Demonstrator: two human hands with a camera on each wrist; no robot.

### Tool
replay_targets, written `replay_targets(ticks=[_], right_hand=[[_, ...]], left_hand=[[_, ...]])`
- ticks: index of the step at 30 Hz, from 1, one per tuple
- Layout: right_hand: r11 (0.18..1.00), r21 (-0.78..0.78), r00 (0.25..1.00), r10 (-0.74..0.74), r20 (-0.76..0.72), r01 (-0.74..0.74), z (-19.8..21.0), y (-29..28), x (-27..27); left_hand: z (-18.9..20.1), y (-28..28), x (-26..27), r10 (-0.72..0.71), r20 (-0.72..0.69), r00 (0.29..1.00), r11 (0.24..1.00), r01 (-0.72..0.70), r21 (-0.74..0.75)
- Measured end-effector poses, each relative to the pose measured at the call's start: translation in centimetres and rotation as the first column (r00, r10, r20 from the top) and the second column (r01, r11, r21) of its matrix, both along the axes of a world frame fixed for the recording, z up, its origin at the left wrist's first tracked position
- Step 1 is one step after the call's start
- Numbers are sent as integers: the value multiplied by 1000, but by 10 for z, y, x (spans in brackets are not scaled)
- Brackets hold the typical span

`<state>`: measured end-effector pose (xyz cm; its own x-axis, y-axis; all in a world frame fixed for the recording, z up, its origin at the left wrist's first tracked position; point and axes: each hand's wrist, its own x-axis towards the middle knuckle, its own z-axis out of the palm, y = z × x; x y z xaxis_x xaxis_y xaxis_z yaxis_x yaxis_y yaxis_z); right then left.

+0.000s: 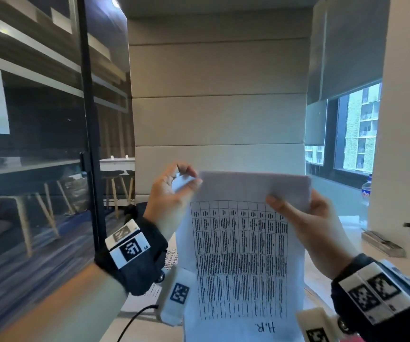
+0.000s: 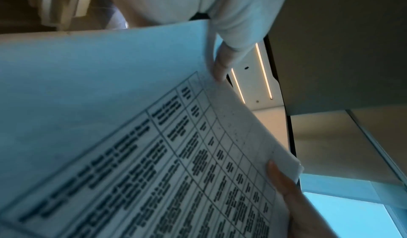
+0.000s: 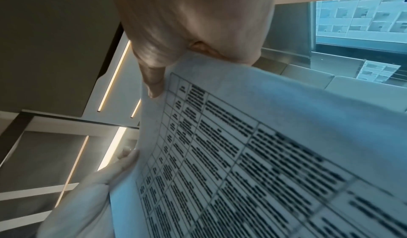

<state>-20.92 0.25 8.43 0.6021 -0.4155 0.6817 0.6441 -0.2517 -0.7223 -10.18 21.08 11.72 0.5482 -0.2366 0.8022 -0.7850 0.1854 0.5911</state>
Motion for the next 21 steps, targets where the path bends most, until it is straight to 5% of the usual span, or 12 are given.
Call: replay_targets(ticks=[4,7,9,21], right_hand=[[1000,-6,997,-31,-69,31,-20,4,-1],[997,43,997,-67,-50,69,-31,8,-2],[995,76,996,-63,-66,68,-32,9,-3],[996,88,948,7,-318,22,-54,16,-13]], left_hand=[[-12,1,-1,-138,-220,966,981,102,-165],[-38,3,-17,-243,-381,892,969,244,-47],[-58,4,-30,-221,-416,882,963,264,50],[-96,6,-33,-180,-558,810,975,223,9]])
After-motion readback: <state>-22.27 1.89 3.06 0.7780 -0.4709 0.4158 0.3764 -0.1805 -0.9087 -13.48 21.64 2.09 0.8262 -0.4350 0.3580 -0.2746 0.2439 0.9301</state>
